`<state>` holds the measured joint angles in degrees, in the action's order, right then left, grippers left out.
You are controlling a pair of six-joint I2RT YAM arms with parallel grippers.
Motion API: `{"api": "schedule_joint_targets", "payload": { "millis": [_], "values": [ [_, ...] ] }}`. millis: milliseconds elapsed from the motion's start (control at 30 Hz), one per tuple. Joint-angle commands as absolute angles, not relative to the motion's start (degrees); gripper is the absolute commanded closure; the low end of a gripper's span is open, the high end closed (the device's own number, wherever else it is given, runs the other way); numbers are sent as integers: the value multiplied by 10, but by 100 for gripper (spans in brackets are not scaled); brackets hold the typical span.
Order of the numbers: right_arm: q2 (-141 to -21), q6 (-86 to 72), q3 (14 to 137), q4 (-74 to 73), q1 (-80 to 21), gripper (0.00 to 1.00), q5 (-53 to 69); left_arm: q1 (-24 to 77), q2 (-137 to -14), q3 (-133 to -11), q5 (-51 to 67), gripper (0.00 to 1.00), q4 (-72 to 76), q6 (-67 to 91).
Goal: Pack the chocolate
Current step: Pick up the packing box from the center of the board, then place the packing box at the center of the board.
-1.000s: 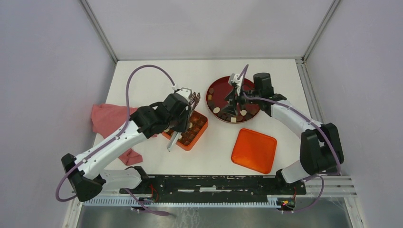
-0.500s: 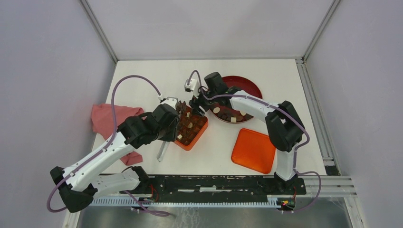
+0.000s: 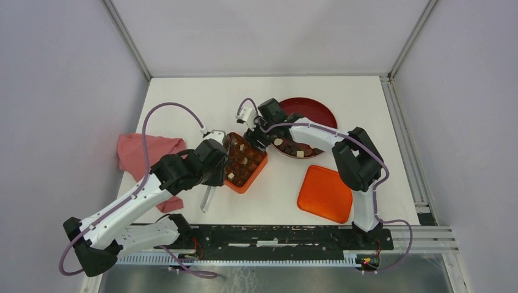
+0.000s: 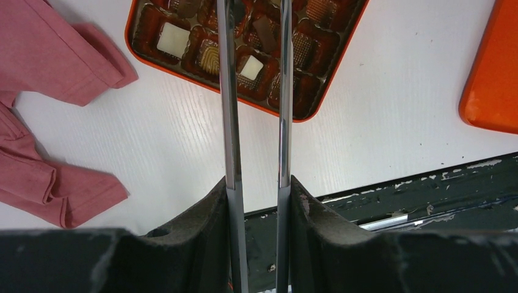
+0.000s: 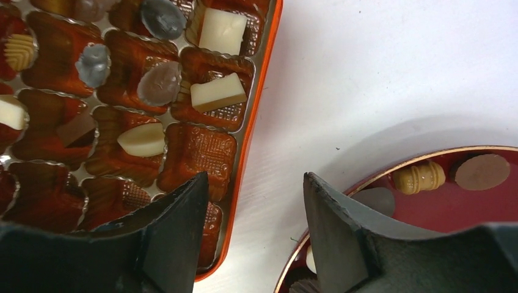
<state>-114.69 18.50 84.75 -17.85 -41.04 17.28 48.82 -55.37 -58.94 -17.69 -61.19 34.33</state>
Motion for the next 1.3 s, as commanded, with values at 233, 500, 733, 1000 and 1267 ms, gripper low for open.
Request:
{"api": "schedule_joint_targets", "payload": {
  "millis": [233, 500, 733, 1000, 1267],
  "values": [
    [-1171, 168, 878, -171, -412, 62, 165, 486, -527, -573, -183, 98, -583, 379],
    [-1122, 158, 849, -116, -413, 98, 172, 486, -513, -563, -171, 98, -576, 394],
    [-1068, 187, 855, -94, -414, 100, 172, 486, -469, -576, -168, 98, -576, 399],
    [-1020, 224, 856, -91, -436, 100, 127, 485, -458, -590, -163, 98, -559, 380],
    [-1031, 136, 823, -82, -436, 100, 194, 486, -456, -566, -146, 98, -516, 368]
  ]
}}
